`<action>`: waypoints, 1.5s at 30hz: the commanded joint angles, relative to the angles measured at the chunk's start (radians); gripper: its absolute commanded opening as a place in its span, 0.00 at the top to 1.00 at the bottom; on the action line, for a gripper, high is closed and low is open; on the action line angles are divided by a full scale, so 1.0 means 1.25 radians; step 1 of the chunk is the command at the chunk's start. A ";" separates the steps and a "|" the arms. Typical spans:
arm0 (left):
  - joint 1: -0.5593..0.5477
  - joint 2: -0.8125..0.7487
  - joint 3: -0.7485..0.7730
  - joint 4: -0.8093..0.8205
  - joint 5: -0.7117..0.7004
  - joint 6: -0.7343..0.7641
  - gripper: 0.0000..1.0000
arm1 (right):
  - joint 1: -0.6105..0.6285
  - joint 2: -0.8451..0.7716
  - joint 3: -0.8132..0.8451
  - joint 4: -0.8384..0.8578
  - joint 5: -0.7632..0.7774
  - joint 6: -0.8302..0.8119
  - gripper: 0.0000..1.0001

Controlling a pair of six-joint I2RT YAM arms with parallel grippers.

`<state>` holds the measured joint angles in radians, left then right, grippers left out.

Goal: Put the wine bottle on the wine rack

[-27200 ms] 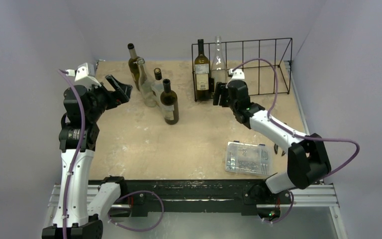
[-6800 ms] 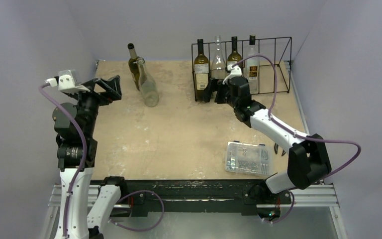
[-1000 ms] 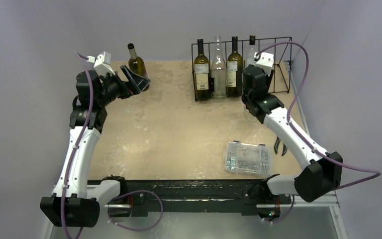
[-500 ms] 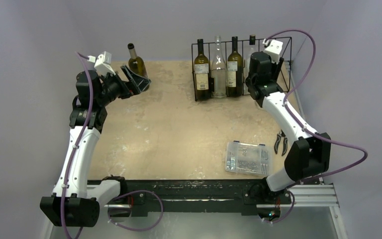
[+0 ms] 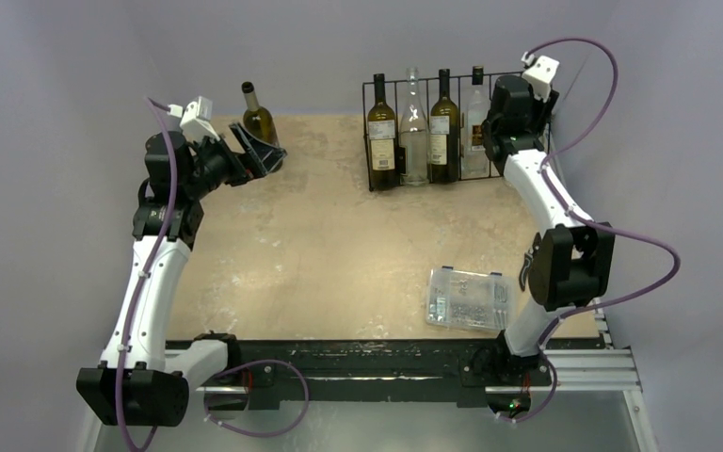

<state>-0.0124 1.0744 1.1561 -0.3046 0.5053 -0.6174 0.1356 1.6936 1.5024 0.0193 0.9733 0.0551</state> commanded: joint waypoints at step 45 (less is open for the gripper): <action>-0.009 0.022 0.048 -0.013 -0.021 0.040 0.09 | -0.075 0.326 0.375 0.015 -0.181 0.006 0.97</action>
<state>-0.0223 1.0981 1.1706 -0.3328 0.4751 -0.5823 0.0380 2.1082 1.8854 -0.0486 0.7830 0.0463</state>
